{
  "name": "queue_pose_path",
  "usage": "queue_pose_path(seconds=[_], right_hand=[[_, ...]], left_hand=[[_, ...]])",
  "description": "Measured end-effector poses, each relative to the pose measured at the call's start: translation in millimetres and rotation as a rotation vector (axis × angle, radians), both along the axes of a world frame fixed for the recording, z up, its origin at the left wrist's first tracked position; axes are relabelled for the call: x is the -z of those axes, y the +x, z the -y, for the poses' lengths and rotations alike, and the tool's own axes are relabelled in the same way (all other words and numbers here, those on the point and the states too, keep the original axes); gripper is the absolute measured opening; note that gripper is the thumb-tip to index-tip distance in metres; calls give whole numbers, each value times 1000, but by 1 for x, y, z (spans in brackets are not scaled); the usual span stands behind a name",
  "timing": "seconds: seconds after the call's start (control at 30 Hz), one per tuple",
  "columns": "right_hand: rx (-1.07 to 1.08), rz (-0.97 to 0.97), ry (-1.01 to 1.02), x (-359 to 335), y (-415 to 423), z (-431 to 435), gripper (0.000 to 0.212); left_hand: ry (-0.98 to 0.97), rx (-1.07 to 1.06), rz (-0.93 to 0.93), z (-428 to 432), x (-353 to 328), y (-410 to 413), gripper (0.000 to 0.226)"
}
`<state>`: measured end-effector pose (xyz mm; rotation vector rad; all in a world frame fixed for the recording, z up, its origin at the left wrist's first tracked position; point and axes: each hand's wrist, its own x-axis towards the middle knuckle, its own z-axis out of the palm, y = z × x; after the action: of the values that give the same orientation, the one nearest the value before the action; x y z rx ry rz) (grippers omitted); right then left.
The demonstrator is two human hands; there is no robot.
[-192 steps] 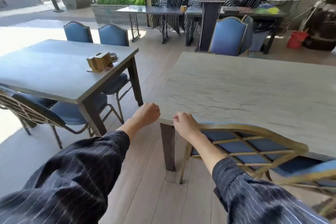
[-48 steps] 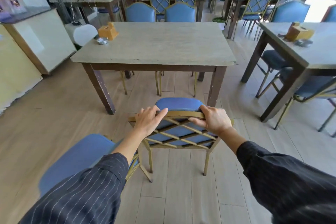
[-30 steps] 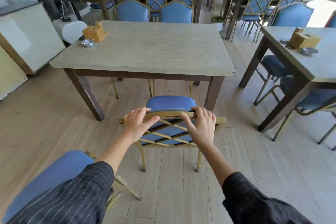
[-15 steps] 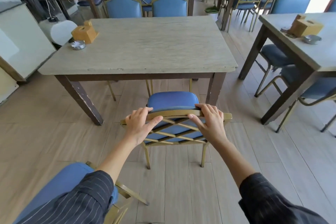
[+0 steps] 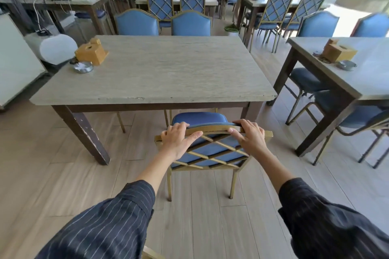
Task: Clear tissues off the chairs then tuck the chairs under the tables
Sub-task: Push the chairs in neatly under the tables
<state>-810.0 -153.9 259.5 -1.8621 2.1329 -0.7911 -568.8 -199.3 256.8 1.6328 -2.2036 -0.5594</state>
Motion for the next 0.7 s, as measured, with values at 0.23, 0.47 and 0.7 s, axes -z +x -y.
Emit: queue_pose_path(seconds=[0.23,0.47,0.7], right_hand=[[-12,-18,29,-4,-9,49,78],[-43,17,15,-5,-33,101,87],[-82,40,31,-8,-61,150,107]], left_hand=[[-25,-4,18,50,3,-8,68],[54,-25,-65,97,-1,-29,85],[50,-95,-63,136,-7,-58,90]])
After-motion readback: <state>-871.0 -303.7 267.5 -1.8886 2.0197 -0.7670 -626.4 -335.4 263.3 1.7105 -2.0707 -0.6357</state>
